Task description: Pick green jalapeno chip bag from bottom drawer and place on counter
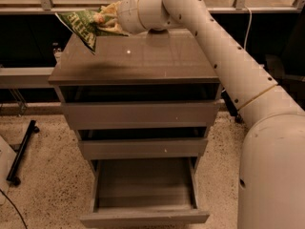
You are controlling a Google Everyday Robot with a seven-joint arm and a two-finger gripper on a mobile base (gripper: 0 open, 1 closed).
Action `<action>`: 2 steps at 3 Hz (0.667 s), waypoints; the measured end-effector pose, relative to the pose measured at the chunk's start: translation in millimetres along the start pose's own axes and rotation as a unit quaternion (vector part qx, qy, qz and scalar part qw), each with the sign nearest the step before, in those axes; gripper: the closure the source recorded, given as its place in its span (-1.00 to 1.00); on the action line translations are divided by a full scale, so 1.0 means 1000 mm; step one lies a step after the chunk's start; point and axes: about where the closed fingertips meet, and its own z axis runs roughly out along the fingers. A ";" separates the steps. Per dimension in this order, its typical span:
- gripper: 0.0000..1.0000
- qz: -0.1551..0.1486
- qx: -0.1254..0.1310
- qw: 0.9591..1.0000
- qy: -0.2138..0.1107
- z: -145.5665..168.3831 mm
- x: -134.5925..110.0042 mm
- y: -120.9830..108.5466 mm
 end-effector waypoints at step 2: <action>-0.76 0.000 -0.004 1.000 -0.004 0.006 -0.003 0.003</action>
Offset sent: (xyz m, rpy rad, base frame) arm -0.0008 0.0028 -0.0010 0.0000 0.0013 0.0047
